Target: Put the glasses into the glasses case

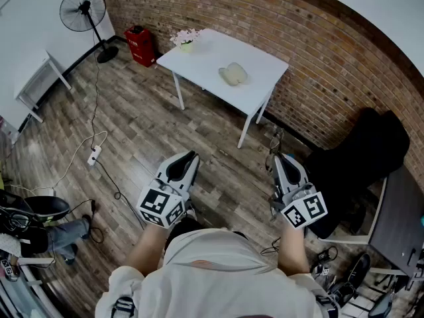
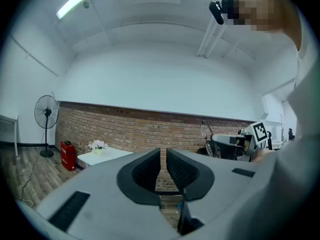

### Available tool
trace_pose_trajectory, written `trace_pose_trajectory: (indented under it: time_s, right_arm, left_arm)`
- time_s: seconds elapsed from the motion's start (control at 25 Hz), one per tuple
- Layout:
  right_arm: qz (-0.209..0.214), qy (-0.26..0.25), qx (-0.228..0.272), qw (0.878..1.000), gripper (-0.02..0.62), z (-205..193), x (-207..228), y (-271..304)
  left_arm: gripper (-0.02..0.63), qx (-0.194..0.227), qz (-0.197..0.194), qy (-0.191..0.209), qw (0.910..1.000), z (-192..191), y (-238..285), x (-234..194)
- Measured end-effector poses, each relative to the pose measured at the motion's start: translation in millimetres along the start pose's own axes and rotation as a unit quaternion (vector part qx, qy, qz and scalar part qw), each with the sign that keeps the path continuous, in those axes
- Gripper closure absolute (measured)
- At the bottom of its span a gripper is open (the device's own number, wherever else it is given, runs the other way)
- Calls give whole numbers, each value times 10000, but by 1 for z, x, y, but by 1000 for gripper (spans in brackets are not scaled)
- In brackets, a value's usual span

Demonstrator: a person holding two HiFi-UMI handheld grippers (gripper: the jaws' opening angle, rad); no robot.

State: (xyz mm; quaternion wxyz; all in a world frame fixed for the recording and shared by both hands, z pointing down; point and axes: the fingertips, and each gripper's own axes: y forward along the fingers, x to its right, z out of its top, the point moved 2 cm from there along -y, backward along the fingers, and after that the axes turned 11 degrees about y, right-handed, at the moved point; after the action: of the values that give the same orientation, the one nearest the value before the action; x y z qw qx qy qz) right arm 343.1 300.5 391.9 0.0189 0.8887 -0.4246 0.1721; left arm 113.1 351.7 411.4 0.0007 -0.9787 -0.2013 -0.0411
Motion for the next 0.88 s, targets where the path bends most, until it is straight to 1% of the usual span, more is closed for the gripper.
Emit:
trace_pose_trajectory:
  time_s: [0.52, 0.88]
  right_arm:
    - [-5, 1, -86, 10000, 531, -1, 4, 5]
    - [130, -4, -57, 9999, 531, -2, -1, 17]
  left_arm:
    - [561, -66, -112, 18, 9999, 2, 11, -2]
    - [561, -116, -132, -37, 9998, -4, 8, -11]
